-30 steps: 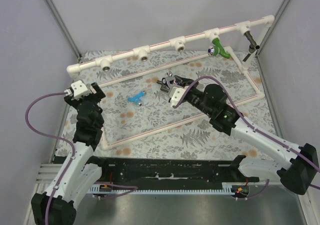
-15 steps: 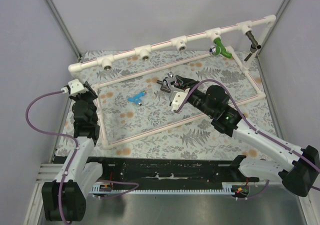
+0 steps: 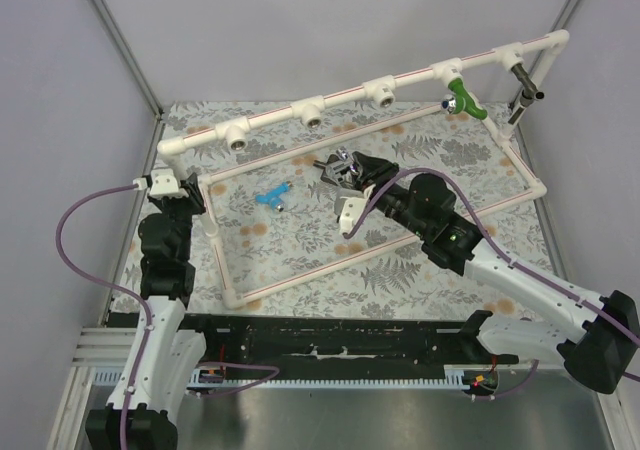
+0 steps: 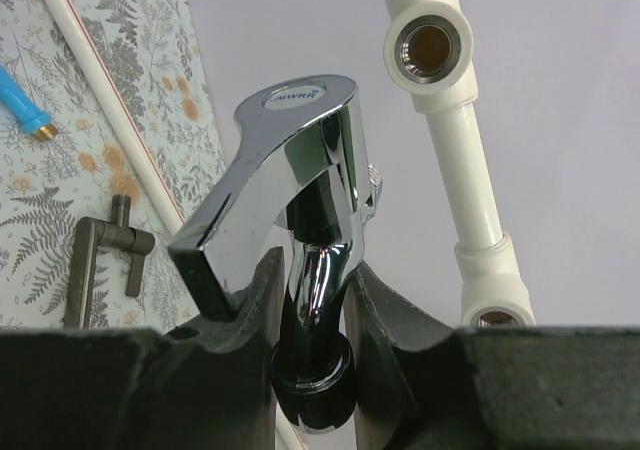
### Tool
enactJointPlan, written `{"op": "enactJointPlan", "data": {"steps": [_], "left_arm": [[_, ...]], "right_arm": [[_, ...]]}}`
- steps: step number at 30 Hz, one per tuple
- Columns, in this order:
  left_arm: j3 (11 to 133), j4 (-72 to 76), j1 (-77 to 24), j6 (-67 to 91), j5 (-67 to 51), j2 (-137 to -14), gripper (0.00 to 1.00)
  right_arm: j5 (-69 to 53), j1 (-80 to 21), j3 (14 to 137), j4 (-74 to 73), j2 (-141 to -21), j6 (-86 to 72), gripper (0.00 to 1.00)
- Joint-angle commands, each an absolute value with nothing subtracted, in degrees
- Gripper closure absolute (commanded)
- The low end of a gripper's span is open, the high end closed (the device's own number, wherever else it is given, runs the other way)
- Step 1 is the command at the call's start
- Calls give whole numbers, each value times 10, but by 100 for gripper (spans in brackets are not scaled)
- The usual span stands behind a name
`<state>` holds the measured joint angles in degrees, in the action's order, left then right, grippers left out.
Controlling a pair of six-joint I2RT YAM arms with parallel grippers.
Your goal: Install the water faucets
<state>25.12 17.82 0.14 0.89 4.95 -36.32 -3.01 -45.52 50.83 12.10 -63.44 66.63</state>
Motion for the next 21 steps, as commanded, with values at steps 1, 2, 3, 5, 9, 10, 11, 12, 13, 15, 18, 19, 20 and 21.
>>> {"op": "enactJointPlan", "data": {"steps": [1, 2, 3, 5, 9, 10, 11, 12, 13, 15, 18, 19, 20, 21], "left_arm": [[263, 169, -10, 39, -4, -351, 98], [261, 170, -10, 42, -3, -352, 98], [259, 173, -9, 45, 17, -353, 98], [258, 178, -10, 47, 22, -354, 98], [256, 185, -10, 48, 28, -355, 98], [254, 187, -10, 47, 31, -354, 98], [253, 190, -11, 47, 36, -354, 98], [252, 192, -11, 47, 41, -353, 98], [251, 191, -11, 47, 44, -354, 98], [250, 193, -13, 45, 50, -352, 98], [249, 195, -18, 39, 54, -355, 98], [249, 197, -21, 38, 55, -356, 98], [250, 197, -24, 37, 55, -357, 98], [250, 198, -25, 37, 55, -358, 98]], "right_arm": [[-10, -456, 500, 167, -621, 737, 100], [-4, -456, 499, 177, -624, 748, 100], [15, -455, 500, 187, -628, 758, 100], [39, -454, 507, 203, -637, 777, 100], [81, -450, 523, 241, -664, 816, 100], [94, -449, 526, 253, -672, 824, 100], [103, -447, 528, 262, -678, 837, 100], [112, -445, 530, 269, -681, 845, 100], [121, -444, 534, 269, -685, 846, 100], [127, -444, 535, 283, -684, 846, 100], [92, -449, 537, 286, -683, 845, 100], [89, -454, 542, 288, -686, 845, 100], [86, -463, 546, 294, -689, 848, 100], [84, -472, 550, 301, -693, 851, 100]]}}
